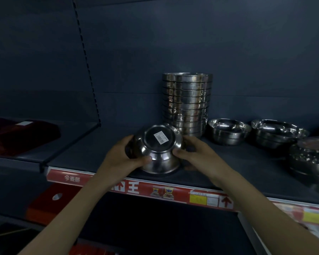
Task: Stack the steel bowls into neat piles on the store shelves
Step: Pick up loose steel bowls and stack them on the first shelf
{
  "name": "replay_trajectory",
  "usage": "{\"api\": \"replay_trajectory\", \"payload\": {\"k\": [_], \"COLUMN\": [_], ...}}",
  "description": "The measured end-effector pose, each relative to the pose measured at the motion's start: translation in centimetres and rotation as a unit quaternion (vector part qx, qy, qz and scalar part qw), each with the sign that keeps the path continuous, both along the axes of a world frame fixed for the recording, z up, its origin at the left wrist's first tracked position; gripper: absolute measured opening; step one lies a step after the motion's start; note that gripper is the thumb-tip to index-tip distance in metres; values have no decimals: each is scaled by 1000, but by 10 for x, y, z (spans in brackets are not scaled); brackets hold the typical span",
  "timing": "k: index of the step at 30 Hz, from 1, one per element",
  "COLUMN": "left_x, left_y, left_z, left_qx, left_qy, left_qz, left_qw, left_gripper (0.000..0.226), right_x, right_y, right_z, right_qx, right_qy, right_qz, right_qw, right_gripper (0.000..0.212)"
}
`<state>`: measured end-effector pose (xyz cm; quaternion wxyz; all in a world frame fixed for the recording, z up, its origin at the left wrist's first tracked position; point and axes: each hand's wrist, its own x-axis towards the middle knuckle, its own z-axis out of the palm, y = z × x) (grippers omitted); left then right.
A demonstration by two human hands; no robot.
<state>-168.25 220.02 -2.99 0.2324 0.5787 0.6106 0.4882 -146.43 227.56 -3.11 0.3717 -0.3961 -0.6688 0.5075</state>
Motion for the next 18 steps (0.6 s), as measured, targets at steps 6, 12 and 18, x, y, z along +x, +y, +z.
{"api": "replay_trajectory", "payload": {"k": [6, 12, 18], "left_x": [23, 33, 39], "left_y": [-10, -3, 14], "left_z": [-11, -21, -29], "left_qx": [91, 137, 185], "left_qy": [30, -36, -88], "left_qz": [8, -14, -47], "left_qw": [995, 990, 978], "left_gripper": [77, 69, 70], "right_x": [16, 42, 55], "right_y": [-21, -25, -14], "right_z": [-5, -10, -25], "right_qx": [125, 181, 211], "right_qy": [50, 45, 29], "right_qz": [-99, -96, -92], "right_qw": [986, 978, 973], "right_gripper": [48, 76, 101]}}
